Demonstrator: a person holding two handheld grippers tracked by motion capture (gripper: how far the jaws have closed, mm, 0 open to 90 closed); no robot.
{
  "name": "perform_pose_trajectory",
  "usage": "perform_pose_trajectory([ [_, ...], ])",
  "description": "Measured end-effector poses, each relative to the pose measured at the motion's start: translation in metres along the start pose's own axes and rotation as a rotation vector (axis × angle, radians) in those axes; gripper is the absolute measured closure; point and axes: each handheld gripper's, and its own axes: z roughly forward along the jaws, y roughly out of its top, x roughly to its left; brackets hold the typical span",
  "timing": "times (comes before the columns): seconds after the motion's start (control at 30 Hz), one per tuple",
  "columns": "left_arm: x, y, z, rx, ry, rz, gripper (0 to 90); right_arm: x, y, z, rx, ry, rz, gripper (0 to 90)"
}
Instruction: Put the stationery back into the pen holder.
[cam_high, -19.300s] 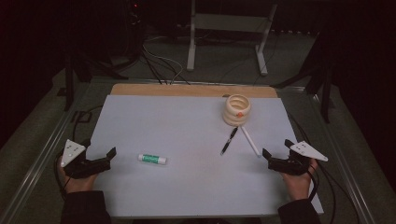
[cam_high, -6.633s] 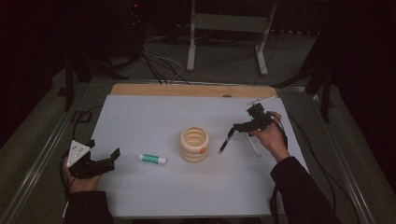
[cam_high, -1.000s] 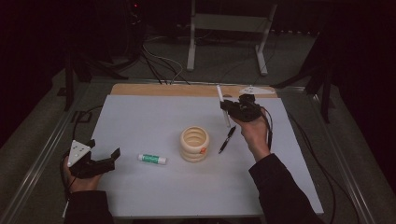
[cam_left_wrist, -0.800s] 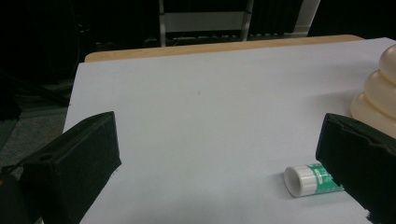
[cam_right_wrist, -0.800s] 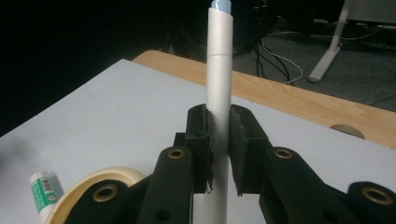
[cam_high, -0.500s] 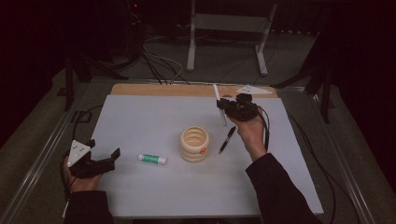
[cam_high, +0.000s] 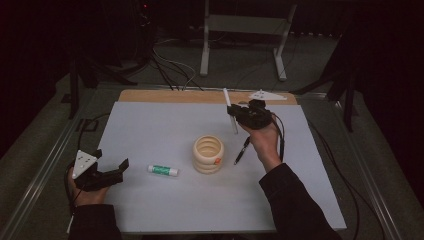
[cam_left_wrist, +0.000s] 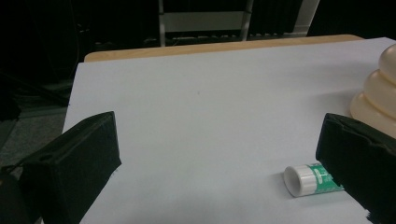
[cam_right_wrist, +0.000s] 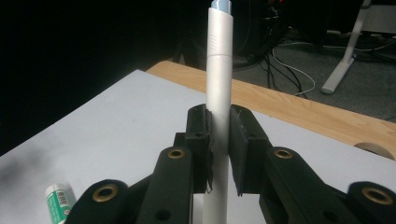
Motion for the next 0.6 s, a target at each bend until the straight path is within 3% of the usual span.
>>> perform_pose_trajectory([
  [0.6, 0.000, 0.000, 0.000, 0.000, -0.003, 0.002, 0.1, 0.014, 0.000, 0.011, -0.006, 0.033, -0.013, 78.9],
])
